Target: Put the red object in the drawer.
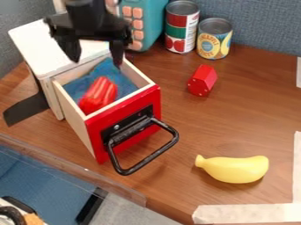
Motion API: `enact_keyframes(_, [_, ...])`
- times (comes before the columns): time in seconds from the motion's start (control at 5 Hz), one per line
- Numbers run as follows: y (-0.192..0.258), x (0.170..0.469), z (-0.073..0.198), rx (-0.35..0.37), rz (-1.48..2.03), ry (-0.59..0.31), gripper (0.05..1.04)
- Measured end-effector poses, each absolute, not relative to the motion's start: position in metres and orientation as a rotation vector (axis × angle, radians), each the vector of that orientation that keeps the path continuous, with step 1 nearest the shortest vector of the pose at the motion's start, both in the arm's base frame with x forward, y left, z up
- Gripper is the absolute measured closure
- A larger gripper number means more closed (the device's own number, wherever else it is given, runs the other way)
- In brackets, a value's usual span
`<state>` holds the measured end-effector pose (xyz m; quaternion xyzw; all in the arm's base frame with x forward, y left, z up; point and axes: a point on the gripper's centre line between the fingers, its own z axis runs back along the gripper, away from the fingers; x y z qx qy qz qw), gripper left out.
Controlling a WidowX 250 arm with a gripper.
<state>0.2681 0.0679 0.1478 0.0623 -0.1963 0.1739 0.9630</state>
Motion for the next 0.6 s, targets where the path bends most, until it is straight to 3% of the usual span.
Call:
enact_keyframes(0.2, [0.059, 0.262, 0.176, 0.124, 0.317, -0.432, 0.084])
enact_keyframes(0.4, [0.045, 0.256, 0.193, 0.084, 0.256, -0.401, 0.084])
enact_keyframes(0.6, [0.021, 0.253, 0.181, 0.049, 0.107, -0.229, 0.084])
